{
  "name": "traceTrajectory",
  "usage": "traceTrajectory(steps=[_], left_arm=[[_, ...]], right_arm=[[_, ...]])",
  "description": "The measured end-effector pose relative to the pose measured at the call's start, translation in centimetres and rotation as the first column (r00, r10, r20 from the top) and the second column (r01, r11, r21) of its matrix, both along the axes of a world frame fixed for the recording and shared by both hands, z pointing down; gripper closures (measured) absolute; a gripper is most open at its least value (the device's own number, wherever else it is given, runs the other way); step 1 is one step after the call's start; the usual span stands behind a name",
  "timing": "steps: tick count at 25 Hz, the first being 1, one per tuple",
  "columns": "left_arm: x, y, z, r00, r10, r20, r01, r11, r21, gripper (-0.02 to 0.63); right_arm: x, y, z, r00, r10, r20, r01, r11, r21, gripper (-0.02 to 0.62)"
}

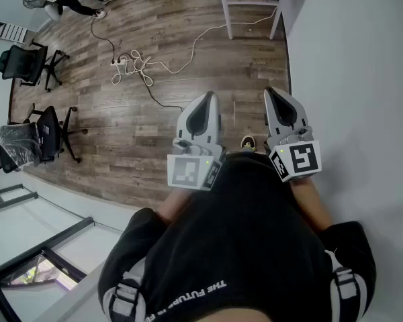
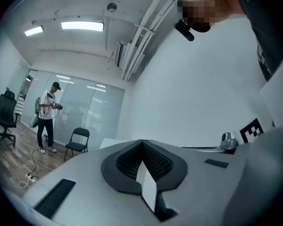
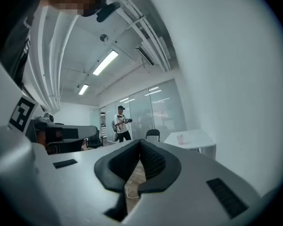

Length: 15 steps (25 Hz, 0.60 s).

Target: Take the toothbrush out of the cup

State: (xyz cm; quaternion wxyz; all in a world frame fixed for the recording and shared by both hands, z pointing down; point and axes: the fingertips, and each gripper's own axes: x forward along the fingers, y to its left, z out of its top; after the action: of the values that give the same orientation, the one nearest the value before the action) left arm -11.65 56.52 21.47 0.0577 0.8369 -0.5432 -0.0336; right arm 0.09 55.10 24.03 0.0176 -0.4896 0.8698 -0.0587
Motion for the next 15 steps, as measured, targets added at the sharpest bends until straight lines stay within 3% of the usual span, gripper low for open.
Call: traceTrajectory(steps=[11,15], left_arm=[[-0.3,-0.7,1.3,0.999,-0.033,0.033,0.034,0.999,-0.018,0.598],[-1.1,-0.9,0.8,0.997,-0.047,0.058,0.048,0.999,-0.014,0.598]], right_arm=[[1.7,-1.7,2.0,0.999,0.013,0.038,-0.011,0.999,-0.038,0.577],[1.6,-2.1,0.6,0.996,-0.005,0.090,0.005,1.000,-0.004,0.577]])
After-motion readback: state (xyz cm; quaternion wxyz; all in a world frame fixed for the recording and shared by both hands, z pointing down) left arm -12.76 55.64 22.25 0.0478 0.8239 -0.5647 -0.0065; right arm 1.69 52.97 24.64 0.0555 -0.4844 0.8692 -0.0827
